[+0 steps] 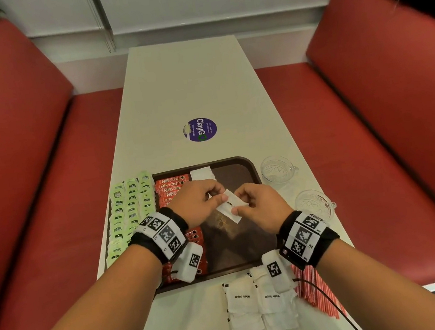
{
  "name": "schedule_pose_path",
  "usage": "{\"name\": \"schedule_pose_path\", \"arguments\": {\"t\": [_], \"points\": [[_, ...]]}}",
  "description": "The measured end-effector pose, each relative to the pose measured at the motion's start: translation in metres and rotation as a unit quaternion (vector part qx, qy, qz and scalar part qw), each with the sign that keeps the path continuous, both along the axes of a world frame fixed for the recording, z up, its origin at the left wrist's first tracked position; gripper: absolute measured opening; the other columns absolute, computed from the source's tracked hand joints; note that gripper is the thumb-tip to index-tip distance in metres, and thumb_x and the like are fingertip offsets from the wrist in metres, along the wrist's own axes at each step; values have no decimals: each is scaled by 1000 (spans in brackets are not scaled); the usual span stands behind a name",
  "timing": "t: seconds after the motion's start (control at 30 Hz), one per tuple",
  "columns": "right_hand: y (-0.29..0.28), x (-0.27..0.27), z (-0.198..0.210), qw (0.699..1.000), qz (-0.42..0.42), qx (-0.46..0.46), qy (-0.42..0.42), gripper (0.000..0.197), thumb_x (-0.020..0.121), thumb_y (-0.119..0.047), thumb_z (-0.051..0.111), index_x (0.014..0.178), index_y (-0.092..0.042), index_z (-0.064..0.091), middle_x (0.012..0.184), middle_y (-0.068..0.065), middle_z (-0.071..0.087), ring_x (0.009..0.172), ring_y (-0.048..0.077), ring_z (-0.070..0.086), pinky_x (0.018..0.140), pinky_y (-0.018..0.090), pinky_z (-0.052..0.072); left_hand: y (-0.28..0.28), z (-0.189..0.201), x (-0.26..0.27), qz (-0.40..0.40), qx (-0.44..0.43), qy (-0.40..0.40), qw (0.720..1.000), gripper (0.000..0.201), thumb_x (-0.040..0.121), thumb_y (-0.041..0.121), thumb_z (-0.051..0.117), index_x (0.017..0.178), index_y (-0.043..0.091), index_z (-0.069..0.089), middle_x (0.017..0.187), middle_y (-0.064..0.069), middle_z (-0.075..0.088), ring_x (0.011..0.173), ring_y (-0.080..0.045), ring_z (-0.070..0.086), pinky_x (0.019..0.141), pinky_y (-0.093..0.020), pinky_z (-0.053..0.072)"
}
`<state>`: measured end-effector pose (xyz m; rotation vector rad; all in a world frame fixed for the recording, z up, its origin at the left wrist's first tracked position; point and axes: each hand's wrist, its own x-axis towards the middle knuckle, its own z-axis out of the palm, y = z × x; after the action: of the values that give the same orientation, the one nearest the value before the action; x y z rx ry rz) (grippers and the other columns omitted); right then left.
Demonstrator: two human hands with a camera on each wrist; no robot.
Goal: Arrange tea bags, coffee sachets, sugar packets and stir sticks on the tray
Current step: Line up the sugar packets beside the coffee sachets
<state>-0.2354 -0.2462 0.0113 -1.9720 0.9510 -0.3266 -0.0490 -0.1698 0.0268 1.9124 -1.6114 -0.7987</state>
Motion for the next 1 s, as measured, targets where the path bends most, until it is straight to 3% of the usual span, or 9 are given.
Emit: {"name": "schedule_pose_path", "arguments": {"t": [0.07, 0.17, 0.27, 0.37, 0.47, 0.57, 0.73, 0.9, 1.0], "points": [[0, 0, 4, 1000, 0, 1, -3, 9, 90, -25, 72, 98, -21, 72, 86, -4, 71, 80, 15, 66, 78, 38, 57, 2, 1, 1, 8, -7, 4, 1000, 3, 96, 32, 62, 96, 31, 64, 86, 14, 61, 80, -4, 56, 69, -20, 39], [1, 1, 7, 1000, -2, 2, -12, 16, 99, -29, 60, 99, -22, 75, 85, -7, 69, 78, 8, 63, 75, 28, 53, 6, 3, 3, 21, -24, 15, 999, 2, 95, 33, 63, 97, 31, 64, 89, 13, 64, 81, -5, 57, 70, -20, 40], [-1, 3, 5, 999, -9, -33, -11, 16, 99, -27, 59, 101, -21, 74, 94, -3, 65, 86, 9, 59, 77, 22, 47, 10, 4, 5, 24, -36, 30, 999, 14, 89, 40, 70, 97, 29, 68, 85, 14, 64, 68, 4, 53, 60, -11, 34], [-1, 4, 4, 999, -18, -9, -35, 11, 101, -22, 57, 97, -22, 67, 85, -7, 66, 76, 6, 59, 67, 17, 44, 11, 6, 8, -10, 8, -32, 999, 25, 83, 48, 75, 90, 25, 68, 74, 15, 57, 64, 2, 51, 56, -14, 31], [3, 6, 3, 999, -13, 13, -42, 12, 102, -24, 53, 99, -21, 64, 81, -5, 70, 69, 7, 61, 68, 24, 50, 8, 7, 9, -15, 4, -34, 999, 16, 88, 43, 70, 81, 33, 60, 74, 13, 57, 67, -7, 51, 60, -24, 38], [3, 4, 0, 998, -13, 24, -50, 13, 102, -25, 53, 109, -26, 64, 81, -7, 73, 66, 3, 60, 72, 28, 53, 2, 7, 14, 12, -15, -1, 1000, 15, 90, 39, 69, 102, 29, 70, 85, 14, 64, 76, -9, 58, 64, -24, 43], [1, -13, -3, 999, 11, 4, 53, 23, 94, -30, 65, 117, -28, 60, 89, -9, 67, 84, 6, 62, 82, 25, 51, -20, -9, 35, 110, 20, -83, 990, 16, 89, 33, 71, 99, 21, 76, 83, 6, 67, 76, -12, 59, 66, -27, 41], [7, -40, -4, 984, 97, -15, 149, 20, 87, -32, 75, 104, -27, 66, 84, -14, 63, 76, -2, 56, 70, 14, 41, -35, -36, 44, 45, 147, -188, 970, 26, 96, 32, 60, 102, 13, 76, 102, -3, 71, 91, -21, 63, 75, -28, 46], [11, -52, -6, 975, 123, -3, 183, 20, 82, -34, 79, 98, -25, 70, 83, -10, 68, 72, 1, 58, 68, 17, 44, -40, -46, 42, 39, 181, -225, 957, 31, 97, 34, 56, 102, 10, 75, 105, -7, 70, 93, -24, 65, 79, -32, 51]]}}
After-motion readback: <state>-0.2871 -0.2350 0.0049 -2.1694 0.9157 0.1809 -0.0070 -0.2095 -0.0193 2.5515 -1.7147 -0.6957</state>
